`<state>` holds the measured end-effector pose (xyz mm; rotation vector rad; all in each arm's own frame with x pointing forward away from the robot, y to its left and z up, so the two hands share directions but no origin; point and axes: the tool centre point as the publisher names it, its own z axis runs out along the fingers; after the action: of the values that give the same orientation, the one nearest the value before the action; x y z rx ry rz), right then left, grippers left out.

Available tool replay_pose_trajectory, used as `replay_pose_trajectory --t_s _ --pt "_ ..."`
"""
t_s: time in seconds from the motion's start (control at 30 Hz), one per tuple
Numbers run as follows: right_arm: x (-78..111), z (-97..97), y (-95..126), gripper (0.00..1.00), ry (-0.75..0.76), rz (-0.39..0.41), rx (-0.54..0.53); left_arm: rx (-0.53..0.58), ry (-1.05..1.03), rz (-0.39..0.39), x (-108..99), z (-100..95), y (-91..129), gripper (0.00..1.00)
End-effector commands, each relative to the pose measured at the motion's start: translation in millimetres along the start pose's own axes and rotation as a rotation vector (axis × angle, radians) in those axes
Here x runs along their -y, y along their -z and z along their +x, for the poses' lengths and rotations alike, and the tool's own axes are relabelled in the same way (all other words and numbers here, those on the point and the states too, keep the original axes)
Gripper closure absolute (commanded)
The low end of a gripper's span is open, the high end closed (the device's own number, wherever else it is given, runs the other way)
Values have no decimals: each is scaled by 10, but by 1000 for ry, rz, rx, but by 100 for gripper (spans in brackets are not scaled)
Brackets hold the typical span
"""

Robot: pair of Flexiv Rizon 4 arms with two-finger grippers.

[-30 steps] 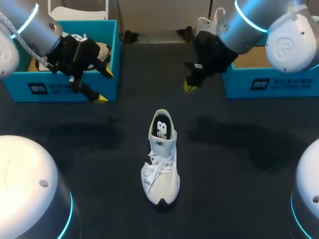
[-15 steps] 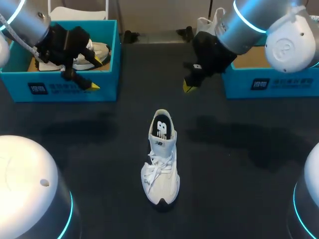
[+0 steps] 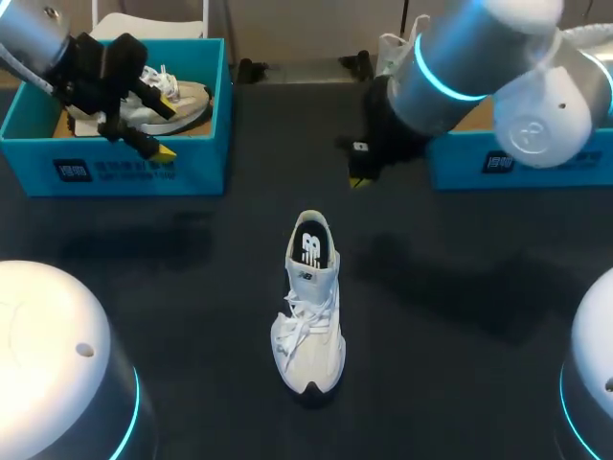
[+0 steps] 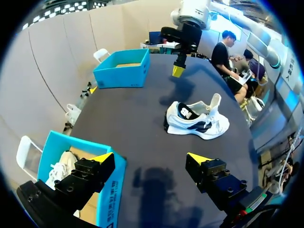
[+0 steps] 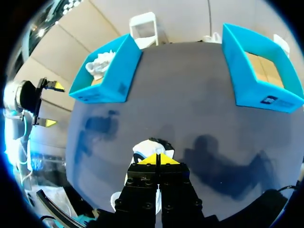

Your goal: Take the shoe out of the shoebox, open the shoe tongue, remove and reinsert the insole, then place the shoe into the shoebox

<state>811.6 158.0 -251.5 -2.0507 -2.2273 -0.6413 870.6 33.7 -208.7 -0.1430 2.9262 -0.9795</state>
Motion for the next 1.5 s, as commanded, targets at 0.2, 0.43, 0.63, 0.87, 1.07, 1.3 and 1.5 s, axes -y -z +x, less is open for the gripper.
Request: replay_pose_trajectory --t_s 0.2,0.43,0.63,0.87,1.07,1.3,1.5 --pt "61 166 -177 100 -27 34 138 -143 -8 31 -20 -167 65 0" --pt "149 208 -257 100 -33 56 153 -138 -8 26 -25 -171 75 0" --pt "232 311 -286 100 -44 91 204 -138 -8 26 -25 -171 75 0" --pt "331 376 -362 100 -70 118 210 -138 -8 26 -25 -171 75 0" --pt "416 459 -461 100 -68 122 225 -138 -8 26 -25 -171 75 0" --pt "539 464 -591 100 -71 103 249 -138 -8 26 -25 -171 75 0" --pt "659 415 -734 100 -73 94 261 -138 -8 26 -25 -171 75 0"
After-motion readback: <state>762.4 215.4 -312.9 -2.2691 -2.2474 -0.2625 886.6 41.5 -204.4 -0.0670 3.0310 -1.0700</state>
